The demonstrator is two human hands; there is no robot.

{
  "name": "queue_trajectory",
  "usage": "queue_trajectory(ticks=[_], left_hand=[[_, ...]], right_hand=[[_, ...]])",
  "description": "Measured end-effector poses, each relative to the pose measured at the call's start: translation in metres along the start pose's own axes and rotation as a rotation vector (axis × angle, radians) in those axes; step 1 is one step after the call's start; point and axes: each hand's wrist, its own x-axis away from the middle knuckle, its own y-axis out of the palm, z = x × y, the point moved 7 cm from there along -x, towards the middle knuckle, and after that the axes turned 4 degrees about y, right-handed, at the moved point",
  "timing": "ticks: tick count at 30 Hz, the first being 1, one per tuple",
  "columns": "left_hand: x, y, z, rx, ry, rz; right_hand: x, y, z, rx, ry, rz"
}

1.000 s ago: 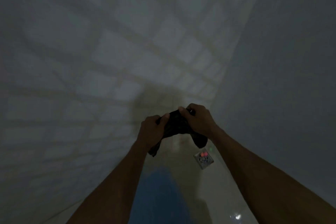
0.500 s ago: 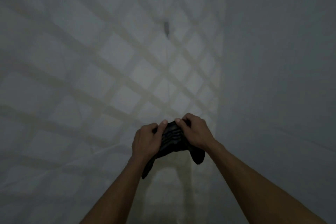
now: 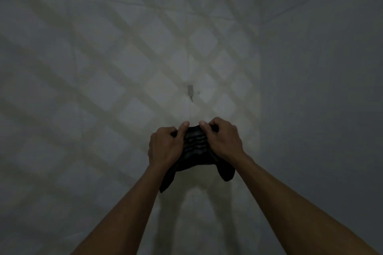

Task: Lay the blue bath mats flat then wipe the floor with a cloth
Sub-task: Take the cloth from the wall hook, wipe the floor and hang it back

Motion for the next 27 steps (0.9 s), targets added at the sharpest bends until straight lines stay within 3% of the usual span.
queue_trajectory(ticks=[6,11,21,27], left_hand=[[-0.048,-0.008,0.043,-0.065,-0.022,0.167],[-0.077,-0.024,0.073,-0.228,0.079,0.298],[-0.105,-0.018,0.078,-0.446,0.178,0.301],[-0.109,-0.013,0.079,-0.51,0.189,0.349]], right_hand=[[-0.071,-0.026,-0.02,-0.105,-0.137,0.024],[-0.112,-0.032,-0.036,-0.219,-0.235,0.042],[-0.137,-0.013,-0.046,-0.197,-0.325,0.189],[-0.135,-0.005,-0.052,-0.033,-0.391,0.239]])
